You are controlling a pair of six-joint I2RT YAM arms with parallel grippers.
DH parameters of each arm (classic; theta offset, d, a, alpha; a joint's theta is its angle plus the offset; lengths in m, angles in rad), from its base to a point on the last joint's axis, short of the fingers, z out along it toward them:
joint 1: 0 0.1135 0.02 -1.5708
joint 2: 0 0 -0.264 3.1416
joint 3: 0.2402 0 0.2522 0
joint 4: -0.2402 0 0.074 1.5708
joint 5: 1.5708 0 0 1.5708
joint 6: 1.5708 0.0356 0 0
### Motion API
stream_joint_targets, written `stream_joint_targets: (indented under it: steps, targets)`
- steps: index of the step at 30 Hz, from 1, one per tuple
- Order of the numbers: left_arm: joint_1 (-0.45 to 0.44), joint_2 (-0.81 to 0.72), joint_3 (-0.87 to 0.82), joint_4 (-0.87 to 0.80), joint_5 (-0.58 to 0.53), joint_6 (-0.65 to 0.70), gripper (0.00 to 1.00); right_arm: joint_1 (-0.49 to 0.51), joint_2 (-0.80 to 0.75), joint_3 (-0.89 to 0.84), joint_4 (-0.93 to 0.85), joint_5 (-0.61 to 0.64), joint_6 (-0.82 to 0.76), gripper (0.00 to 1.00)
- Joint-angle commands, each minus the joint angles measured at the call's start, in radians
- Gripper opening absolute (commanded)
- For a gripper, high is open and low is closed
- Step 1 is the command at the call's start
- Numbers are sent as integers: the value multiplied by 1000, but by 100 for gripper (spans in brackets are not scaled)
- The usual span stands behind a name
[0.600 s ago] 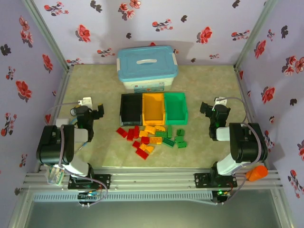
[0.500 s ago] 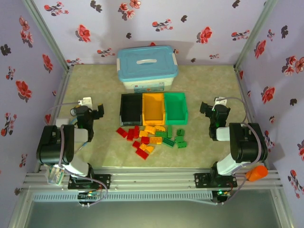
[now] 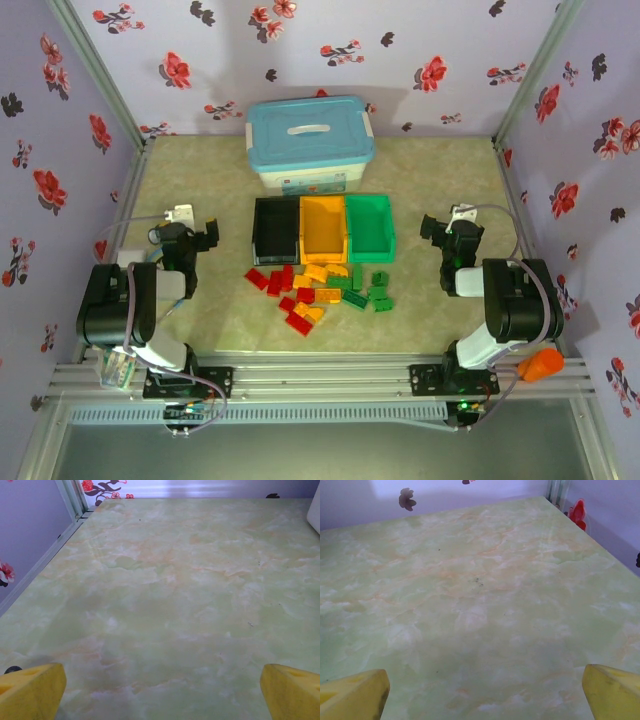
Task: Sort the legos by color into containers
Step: Pick up the lego from the center of the table.
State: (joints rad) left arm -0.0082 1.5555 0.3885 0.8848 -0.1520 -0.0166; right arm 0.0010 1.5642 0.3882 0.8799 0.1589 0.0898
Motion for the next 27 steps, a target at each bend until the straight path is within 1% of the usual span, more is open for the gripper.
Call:
stream_joint_targets:
  steps: [1, 22, 23, 24, 26, 27]
  targets:
    - [4, -10, 6, 2, 14, 0, 100, 4, -5, 3, 2, -7, 4, 99]
    - [7, -12, 7, -1, 15, -1, 100, 4, -7, 0, 3, -7, 4, 99]
    - [-7, -20, 6, -1, -54, -7, 100, 5, -11, 1, 13, -6, 2, 99]
    - [-22, -48, 7, -19, -115, -9, 100, 5, -42, 4, -16, -20, -4, 99]
    - [-55, -157, 65, -207, -141, 10, 100, 12, -165, 36, -185, -38, -17, 99]
    - [-73, -193, 113, -333, -165, 7, 100, 17, -254, 53, -271, -44, -19, 99]
